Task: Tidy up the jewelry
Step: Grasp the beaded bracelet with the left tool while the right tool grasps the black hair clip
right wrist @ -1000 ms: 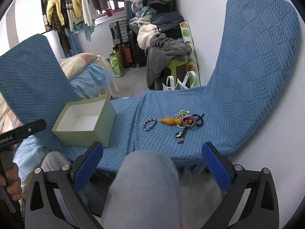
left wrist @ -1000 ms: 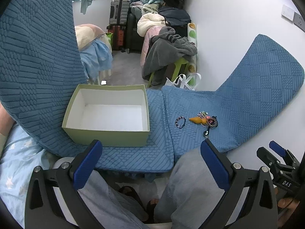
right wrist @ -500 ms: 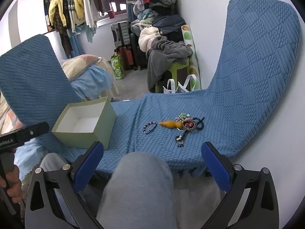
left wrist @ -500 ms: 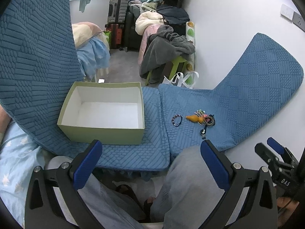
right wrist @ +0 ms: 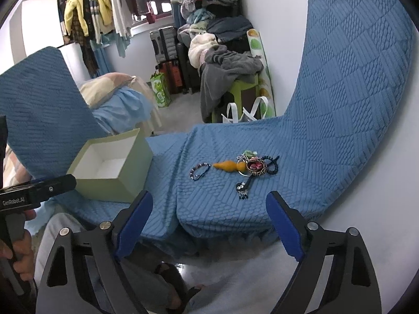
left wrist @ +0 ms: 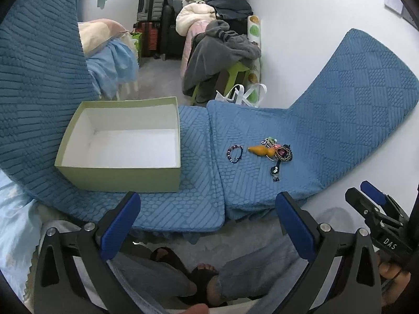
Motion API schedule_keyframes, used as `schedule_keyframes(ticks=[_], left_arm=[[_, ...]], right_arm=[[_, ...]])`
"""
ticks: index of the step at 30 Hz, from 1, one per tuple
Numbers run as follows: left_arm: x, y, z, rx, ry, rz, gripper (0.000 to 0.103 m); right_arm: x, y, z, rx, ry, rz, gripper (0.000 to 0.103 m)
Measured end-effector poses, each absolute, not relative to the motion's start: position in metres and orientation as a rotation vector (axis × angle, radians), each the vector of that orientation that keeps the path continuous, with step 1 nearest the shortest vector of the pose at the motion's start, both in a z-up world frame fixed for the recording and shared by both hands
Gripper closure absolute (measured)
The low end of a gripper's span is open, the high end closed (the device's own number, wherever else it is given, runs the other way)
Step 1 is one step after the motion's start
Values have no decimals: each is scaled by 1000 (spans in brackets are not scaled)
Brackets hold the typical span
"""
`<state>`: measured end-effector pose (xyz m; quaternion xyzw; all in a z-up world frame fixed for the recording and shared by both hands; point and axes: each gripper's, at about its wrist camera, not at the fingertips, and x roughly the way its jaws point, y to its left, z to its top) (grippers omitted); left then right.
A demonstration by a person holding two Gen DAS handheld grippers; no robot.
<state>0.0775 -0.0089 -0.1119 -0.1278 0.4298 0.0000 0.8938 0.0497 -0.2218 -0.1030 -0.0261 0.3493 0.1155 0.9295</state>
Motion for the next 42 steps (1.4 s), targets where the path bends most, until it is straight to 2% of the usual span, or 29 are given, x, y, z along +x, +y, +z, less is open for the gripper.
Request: schedule_keyframes(ticks=[3,5,8,10,12,14,17,22,29,32,38,41,42], left_arm=[[87,-10,-119,-268,881,-1,1],[96,-11,-126,-273,893,-23,2],[110,-13,-137,-284,897,-43,9],[119,-16,-141,-300,870,-51,12],[129,-22,-145,-300,876,-69,18],[140,-29,-151,-287,882,-86,19],[160,-39,-167,-281,912,-118,27],[196,-48,-195,-305,966,-163,38],[241,-58,-229,-280,1028,-198,57],[255,-58,-242,-281,1049,-197,57],[277,-62,-264,-265,1094,-212,67],[284,-65,-269,-249,1099,-210,68],[286,-65,-271,-248,1101,-212,69]], right_arm=[[58,-226,-115,-46,723,233,25],[66,-229,-124,-34,732,235,33],[80,-232,-139,-25,735,216,43],[91,-234,-151,-9,749,194,57],[103,-237,-165,3,773,194,60],[113,-241,-176,11,780,187,60],[126,-247,-189,12,776,172,60],[148,-256,-209,33,789,149,50],[185,-255,-241,38,853,156,51],[202,-254,-255,43,893,167,53],[226,-251,-275,-3,926,142,54],[234,-247,-281,-55,927,135,63],[235,-246,-283,-68,936,134,69]])
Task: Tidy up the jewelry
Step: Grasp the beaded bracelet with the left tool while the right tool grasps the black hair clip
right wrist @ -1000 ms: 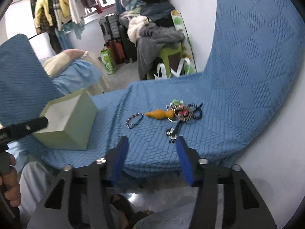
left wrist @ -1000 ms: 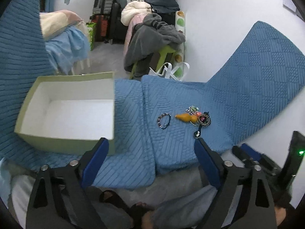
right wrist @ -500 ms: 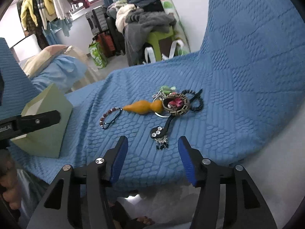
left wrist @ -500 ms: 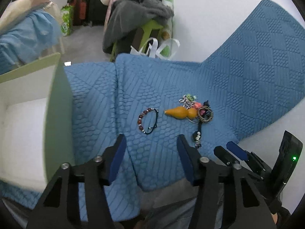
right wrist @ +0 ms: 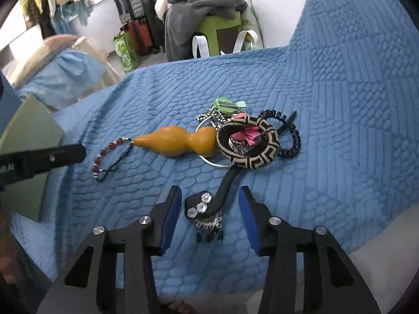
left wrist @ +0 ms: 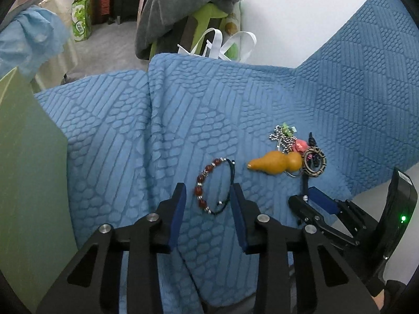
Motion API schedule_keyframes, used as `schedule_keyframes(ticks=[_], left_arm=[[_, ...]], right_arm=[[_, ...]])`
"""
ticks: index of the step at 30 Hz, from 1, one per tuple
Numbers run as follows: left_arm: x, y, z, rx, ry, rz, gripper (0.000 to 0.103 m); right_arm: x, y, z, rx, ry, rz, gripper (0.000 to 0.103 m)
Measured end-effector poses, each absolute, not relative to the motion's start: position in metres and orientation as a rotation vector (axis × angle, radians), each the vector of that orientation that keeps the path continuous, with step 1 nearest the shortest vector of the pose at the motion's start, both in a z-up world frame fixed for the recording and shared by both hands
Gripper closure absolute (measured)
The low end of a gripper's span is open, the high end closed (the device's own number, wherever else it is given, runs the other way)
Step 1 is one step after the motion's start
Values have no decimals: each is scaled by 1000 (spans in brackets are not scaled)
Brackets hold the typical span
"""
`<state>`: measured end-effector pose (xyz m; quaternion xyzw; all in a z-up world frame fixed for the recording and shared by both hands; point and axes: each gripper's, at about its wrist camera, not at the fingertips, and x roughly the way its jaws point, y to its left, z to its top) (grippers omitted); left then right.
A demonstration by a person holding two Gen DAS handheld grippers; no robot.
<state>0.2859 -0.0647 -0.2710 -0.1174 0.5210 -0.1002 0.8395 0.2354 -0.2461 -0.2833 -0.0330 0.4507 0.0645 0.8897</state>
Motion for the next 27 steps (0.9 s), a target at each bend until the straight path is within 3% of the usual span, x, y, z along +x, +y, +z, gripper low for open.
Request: schedule_keyframes(ticks=[7,18,25,26,27], left_arm=[[295,-65,-284,-220,1123,-208,79],[306,-73,-292,-204,1108,-215,80],[298,-97,-292,-57,1079,-161,80],[295,-102,-292,-29,1076,-157,81],[293,-105,-293,-13,1073,-153,89]], right_arm=[[228,-241,-284,-104,948,139,73],[215,-243,-278,-85,978,159,75],[203,-242,-274,-86,992,173,75],[203,-241,-274,-89,996,173,75],[202,-239,-275,-93,1000,176,75]])
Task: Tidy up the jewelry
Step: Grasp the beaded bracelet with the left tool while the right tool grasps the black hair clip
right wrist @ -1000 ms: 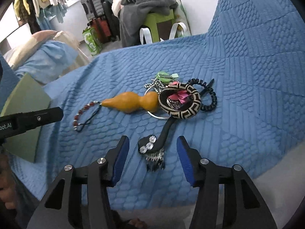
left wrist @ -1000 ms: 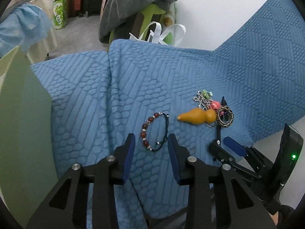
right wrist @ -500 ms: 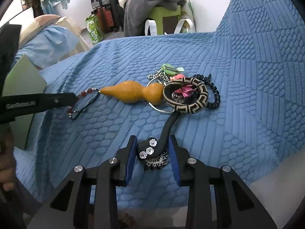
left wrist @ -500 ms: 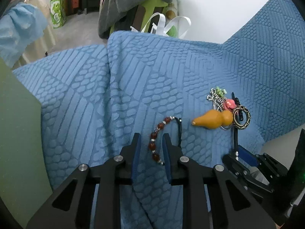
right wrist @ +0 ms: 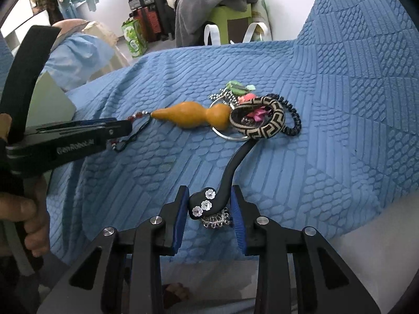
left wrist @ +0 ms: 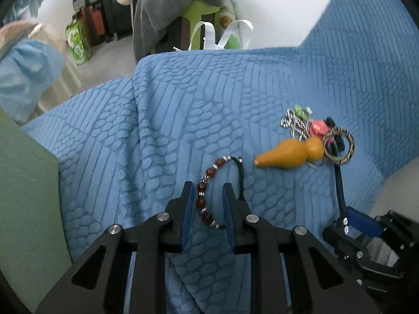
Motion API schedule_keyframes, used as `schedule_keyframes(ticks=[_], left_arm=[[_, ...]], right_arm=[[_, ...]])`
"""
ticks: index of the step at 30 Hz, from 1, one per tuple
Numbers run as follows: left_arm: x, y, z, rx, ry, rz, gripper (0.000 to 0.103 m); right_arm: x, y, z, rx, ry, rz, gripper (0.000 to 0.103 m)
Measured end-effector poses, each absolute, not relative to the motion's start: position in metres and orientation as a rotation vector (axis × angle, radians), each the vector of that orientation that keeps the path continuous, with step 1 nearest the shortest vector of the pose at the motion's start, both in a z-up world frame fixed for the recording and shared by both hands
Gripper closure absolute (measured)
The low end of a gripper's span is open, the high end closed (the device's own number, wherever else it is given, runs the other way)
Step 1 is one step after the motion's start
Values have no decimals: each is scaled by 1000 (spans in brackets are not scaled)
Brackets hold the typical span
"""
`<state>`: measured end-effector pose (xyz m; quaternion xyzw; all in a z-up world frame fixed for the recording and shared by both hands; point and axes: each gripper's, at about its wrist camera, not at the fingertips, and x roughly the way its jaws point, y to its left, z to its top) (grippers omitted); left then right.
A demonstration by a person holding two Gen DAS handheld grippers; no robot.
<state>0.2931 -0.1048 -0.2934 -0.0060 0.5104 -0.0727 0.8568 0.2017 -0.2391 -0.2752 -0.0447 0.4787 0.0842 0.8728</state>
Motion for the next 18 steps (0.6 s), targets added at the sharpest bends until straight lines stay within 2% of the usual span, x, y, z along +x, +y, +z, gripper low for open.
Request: schedule_keyframes(ticks=[1,18], left_arm=[[290,-108,-294,14,1067,-138,96],[235,-62,-270,-227,1071,-128,96]], right_arm=[[201,-238,-275,-96,1003,178,75],[164,-220,-260,-77,1007,215,75]])
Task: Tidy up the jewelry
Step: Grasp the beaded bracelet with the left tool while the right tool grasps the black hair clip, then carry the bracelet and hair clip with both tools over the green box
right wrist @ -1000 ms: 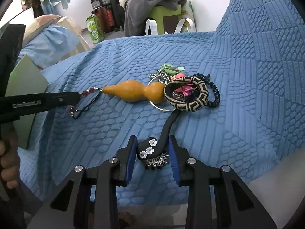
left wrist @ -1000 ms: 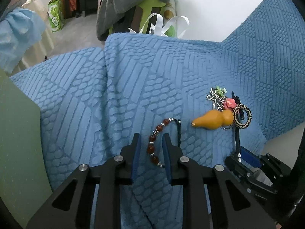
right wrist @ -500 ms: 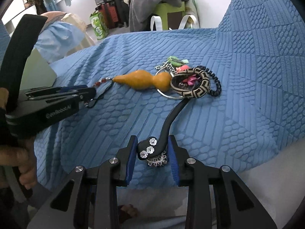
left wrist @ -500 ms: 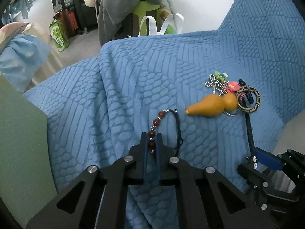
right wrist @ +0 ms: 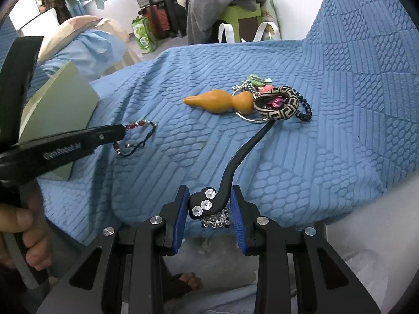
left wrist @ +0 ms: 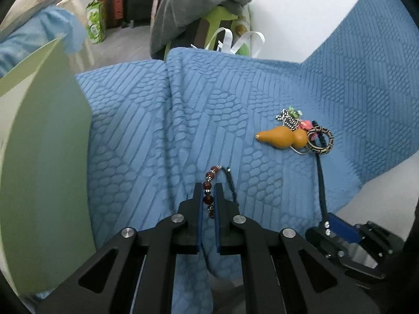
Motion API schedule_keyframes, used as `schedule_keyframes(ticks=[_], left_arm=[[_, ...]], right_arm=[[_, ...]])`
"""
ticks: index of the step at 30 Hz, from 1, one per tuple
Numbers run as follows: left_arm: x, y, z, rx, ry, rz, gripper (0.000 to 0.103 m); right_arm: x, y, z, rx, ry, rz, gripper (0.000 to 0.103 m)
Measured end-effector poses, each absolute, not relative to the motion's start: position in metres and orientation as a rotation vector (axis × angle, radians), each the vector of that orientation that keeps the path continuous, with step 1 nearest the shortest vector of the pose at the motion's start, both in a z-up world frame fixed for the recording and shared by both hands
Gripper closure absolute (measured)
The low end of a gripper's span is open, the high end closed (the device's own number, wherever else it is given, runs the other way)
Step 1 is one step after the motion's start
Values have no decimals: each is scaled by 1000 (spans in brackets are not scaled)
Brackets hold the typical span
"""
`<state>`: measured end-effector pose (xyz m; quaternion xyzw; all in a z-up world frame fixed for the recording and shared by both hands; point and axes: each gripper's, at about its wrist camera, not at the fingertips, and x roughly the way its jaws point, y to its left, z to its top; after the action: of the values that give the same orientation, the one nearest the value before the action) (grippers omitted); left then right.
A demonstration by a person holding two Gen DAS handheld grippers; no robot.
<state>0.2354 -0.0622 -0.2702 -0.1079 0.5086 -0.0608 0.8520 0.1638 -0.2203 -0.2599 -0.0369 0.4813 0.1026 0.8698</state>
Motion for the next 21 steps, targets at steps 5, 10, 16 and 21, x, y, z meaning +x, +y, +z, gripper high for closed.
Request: schedule_keyframes(ticks=[5,10,16,21], left_arm=[[213,-49,-261,-275,1059,-118,96],[195,-33,-252,-323,1034,-106,96],[184,-15,-230,-358,979,-116,96],[183,-5,-204,-367,944,-125,96]], right_arm=[[148,-206,-250,-88,985,239,75],[138,-189,-242,-120,949,264,76],[135,-171,-229,-147,911,271,76],[139,-164,-206,-153,872,266,76]])
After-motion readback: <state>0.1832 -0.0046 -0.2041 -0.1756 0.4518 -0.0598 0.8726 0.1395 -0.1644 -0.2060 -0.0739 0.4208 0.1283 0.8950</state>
